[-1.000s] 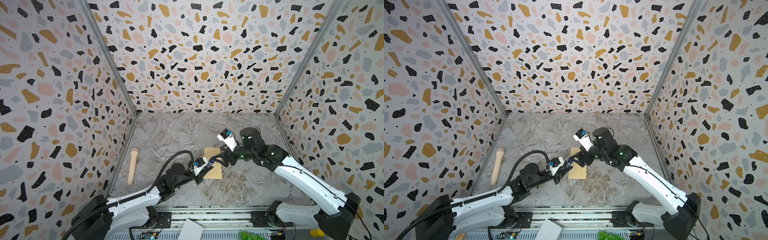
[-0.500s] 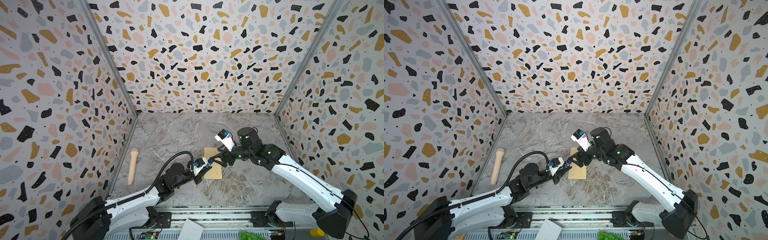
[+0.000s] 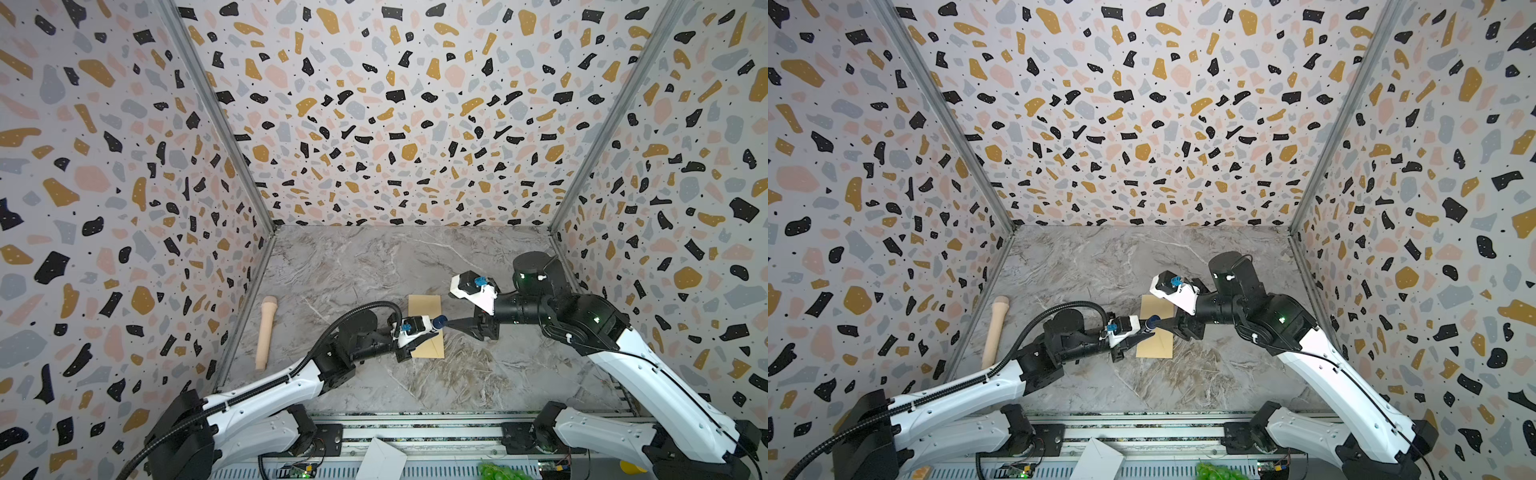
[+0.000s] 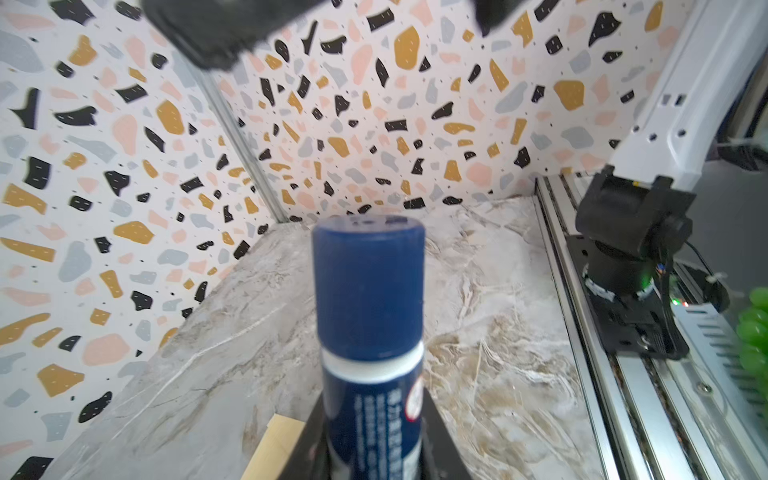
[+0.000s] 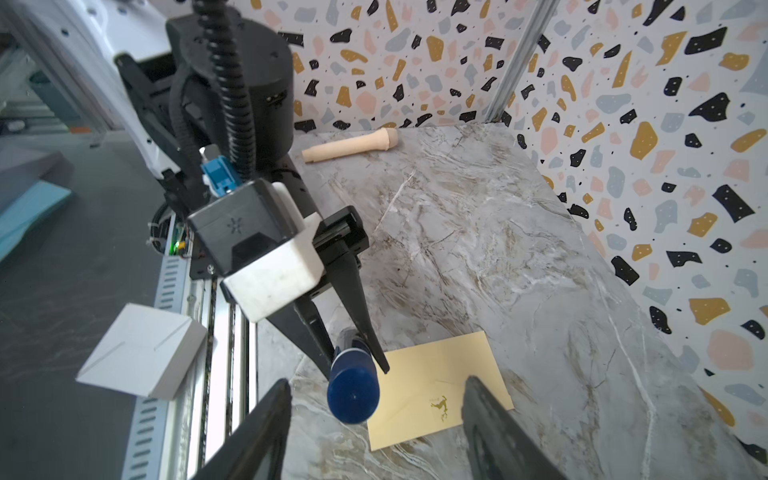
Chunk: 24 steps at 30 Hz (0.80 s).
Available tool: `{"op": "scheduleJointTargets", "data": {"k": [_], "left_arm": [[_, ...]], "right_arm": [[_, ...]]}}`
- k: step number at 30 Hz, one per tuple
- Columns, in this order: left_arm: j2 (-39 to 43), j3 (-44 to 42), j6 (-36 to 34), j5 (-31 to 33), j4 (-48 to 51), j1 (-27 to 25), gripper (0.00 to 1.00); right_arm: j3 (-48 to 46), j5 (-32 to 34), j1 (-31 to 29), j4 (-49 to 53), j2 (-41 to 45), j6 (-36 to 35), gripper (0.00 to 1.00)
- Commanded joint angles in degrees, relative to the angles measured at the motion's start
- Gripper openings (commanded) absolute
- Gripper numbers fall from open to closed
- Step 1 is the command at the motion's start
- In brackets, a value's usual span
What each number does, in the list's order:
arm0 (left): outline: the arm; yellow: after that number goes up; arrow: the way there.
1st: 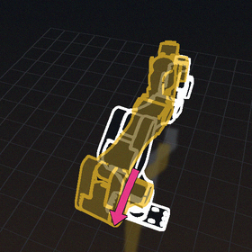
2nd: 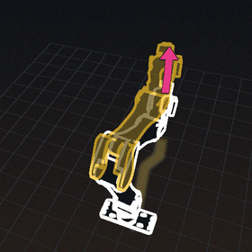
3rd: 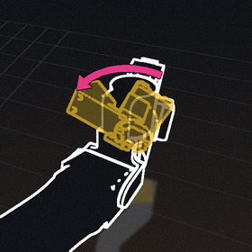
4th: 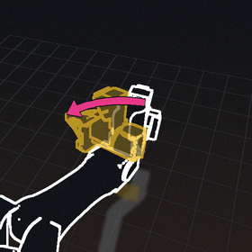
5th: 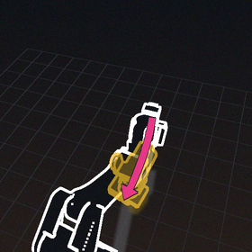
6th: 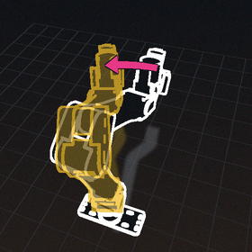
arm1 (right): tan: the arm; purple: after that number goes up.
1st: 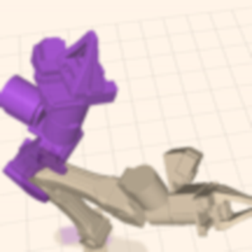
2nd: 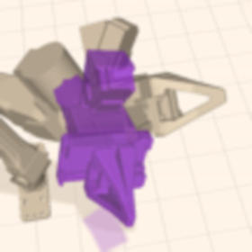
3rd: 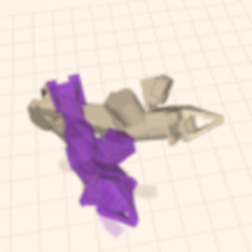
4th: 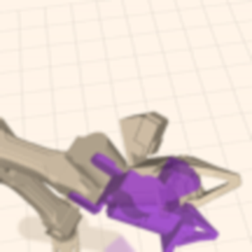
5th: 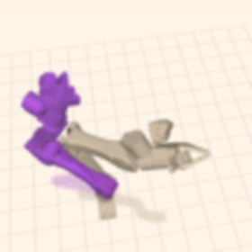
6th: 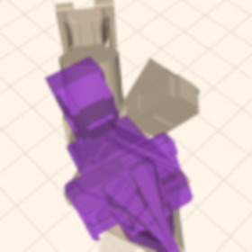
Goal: Place the letter into the envelope and seal it
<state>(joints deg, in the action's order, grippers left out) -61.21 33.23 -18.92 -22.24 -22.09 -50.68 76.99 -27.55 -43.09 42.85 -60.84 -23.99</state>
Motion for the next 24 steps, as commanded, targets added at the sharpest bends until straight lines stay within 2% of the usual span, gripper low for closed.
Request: {"op": "scheduleJointTargets", "data": {"k": [1,5,12,20,24], "left_arm": [[-1.5,1.2,-3.8,-4.0,1.5,0.7,0.0],[-1.4,0.6,-3.9,-5.5,0.2,1.4,0.0],[-1.2,-0.1,-3.1,-6.0,-1.4,1.6,0.0],[-1.7,0.1,-2.6,-6.3,-2.0,1.6,0.0],[-1.8,0.1,-2.3,-6.3,-2.1,1.6,0.0]], "right_arm": [[0.3,-0.8,-0.5,4.4,-0.2,-9.5,0.66],[-2.5,1.0,-1.9,5.9,-1.3,-13.4,0.64],[-5.5,2.9,-3.5,3.9,-1.6,-14.5,0.61],[-7.5,6.5,-6.4,0.9,-1.0,-13.3,0.47],[-7.6,7.2,-6.9,0.8,-1.2,-12.8,0.34]]}}
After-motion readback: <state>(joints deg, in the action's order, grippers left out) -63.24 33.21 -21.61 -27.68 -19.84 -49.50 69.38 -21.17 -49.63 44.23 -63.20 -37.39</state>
